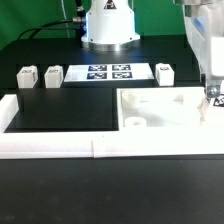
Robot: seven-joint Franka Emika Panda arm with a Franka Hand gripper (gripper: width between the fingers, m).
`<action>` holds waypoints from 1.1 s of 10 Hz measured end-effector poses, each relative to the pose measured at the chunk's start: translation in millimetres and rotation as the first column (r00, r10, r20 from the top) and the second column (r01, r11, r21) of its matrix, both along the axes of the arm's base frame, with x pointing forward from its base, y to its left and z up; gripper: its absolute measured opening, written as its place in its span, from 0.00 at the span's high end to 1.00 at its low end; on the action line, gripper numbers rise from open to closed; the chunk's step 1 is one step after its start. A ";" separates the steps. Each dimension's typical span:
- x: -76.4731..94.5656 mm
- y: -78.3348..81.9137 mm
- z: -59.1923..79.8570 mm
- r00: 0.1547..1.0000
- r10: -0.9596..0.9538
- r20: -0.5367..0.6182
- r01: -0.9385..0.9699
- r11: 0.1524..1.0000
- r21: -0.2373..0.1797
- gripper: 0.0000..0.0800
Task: Assemble square table
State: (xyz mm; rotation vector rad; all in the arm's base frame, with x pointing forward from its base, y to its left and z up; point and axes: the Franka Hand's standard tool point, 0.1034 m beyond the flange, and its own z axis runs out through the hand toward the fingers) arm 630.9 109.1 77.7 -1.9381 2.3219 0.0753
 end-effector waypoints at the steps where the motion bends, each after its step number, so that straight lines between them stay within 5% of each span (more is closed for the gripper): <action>1: -0.1 -0.3 0.0 1.000 0.013 0.000 -0.013 1.000 -0.001 0.63; 2: -0.3 -0.1 -0.3 0.998 0.056 0.005 -0.056 0.998 -0.004 0.63; 4: -0.2 1.0 0.5 0.963 0.269 0.014 -0.269 0.963 -0.017 0.30; 5: 0.3 3.8 1.6 0.921 0.388 0.026 -0.387 0.922 -0.026 0.22; 10: -0.8 7.0 0.5 0.717 0.695 0.052 -0.692 0.719 -0.063 0.19; 11: -1.2 7.2 0.6 0.591 0.805 0.053 -0.801 0.593 -0.082 0.19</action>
Offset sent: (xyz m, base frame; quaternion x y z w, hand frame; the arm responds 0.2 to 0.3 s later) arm 0.0061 0.0027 0.0035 -0.0364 -0.0017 -0.2780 0.9599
